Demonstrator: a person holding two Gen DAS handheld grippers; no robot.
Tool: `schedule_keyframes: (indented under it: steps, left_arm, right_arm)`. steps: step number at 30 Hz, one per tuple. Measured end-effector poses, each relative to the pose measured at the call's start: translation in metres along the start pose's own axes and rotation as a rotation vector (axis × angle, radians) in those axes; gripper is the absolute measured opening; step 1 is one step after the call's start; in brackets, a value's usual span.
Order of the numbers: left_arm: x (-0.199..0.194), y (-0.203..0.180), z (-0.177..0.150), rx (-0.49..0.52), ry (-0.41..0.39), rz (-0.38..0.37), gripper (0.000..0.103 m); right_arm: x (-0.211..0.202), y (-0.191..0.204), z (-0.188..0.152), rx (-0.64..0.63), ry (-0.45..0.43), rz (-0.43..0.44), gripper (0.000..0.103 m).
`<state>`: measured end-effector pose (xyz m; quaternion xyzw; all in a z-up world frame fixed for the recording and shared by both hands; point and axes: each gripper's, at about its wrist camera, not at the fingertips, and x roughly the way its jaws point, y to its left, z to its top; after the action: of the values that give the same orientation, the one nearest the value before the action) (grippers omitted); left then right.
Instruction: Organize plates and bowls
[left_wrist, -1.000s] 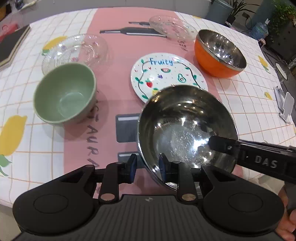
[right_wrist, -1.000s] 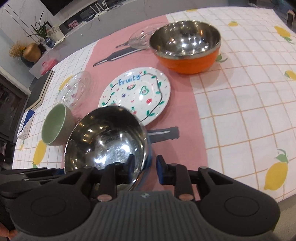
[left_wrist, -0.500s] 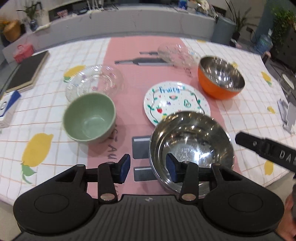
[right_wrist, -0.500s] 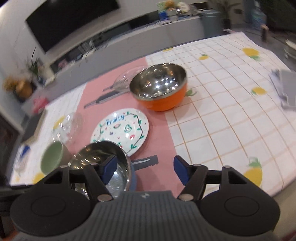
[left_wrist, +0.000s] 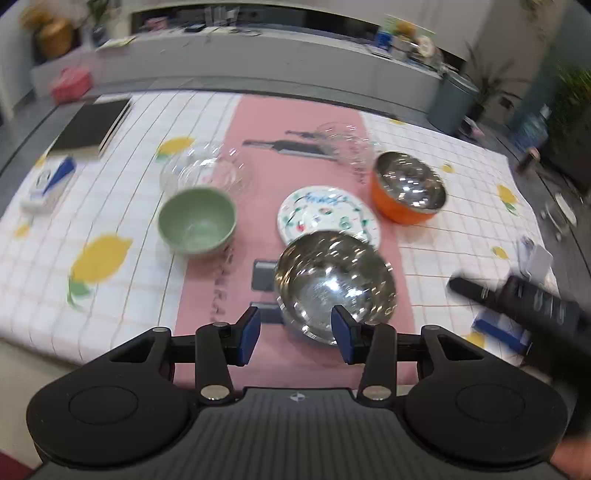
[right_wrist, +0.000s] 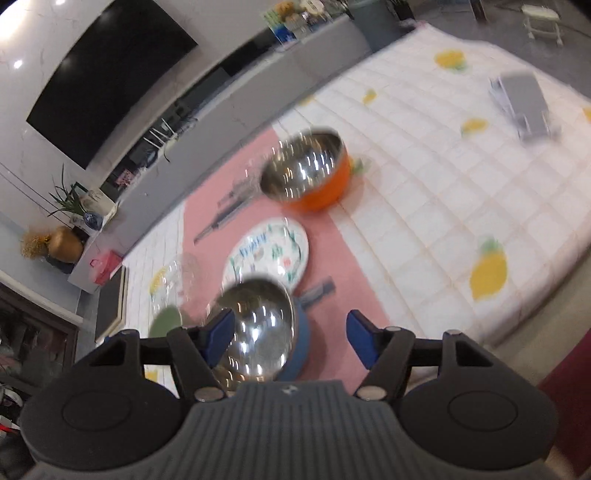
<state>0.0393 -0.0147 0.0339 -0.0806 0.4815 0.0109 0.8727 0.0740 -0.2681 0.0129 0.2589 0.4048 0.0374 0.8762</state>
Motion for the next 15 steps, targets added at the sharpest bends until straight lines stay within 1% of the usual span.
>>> schedule_keyframes:
  steps: [1, 2, 4, 6, 7, 8, 9, 11, 12, 14, 15]
  left_arm:
    - [-0.002, -0.003, 0.008, 0.014, -0.008, 0.006, 0.051]
    - [-0.003, -0.006, 0.016, 0.022, -0.017, 0.011, 0.052]
    - [0.001, -0.016, 0.039, 0.054, -0.035, 0.017, 0.055]
    - [0.013, -0.03, 0.065, 0.087, -0.036, 0.007, 0.058]
    - [0.022, -0.039, 0.078, 0.098, -0.033, 0.0, 0.059]
    - [0.032, -0.047, 0.09, 0.104, -0.027, -0.009, 0.062]
    - [0.043, -0.056, 0.103, 0.109, -0.018, -0.02, 0.064]
    - [0.067, -0.075, 0.123, 0.128, 0.006, -0.053, 0.065]
    - [0.079, -0.083, 0.132, 0.137, 0.014, -0.075, 0.066]
    - [0.106, -0.097, 0.145, 0.146, 0.034, -0.122, 0.067]
    - [0.121, -0.103, 0.151, 0.154, 0.057, -0.148, 0.067]
  right_arm:
    - [-0.002, 0.003, 0.014, -0.046, -0.045, -0.028, 0.067]
    - [-0.001, 0.005, 0.028, -0.082, -0.065, -0.038, 0.068]
    - [0.009, 0.006, 0.061, -0.134, -0.049, -0.041, 0.07]
    - [0.024, 0.006, 0.092, -0.171, -0.026, -0.059, 0.073]
    - [0.034, 0.007, 0.105, -0.203, -0.01, -0.068, 0.076]
    - [0.047, 0.008, 0.116, -0.239, -0.004, -0.089, 0.08]
    - [0.061, 0.009, 0.125, -0.262, -0.005, -0.121, 0.081]
    - [0.088, 0.001, 0.137, -0.242, -0.01, -0.178, 0.082]
    - [0.102, -0.006, 0.142, -0.209, -0.012, -0.184, 0.082]
    - [0.123, -0.025, 0.146, -0.137, -0.012, -0.16, 0.08]
    - [0.134, -0.031, 0.145, -0.115, -0.007, -0.152, 0.079]
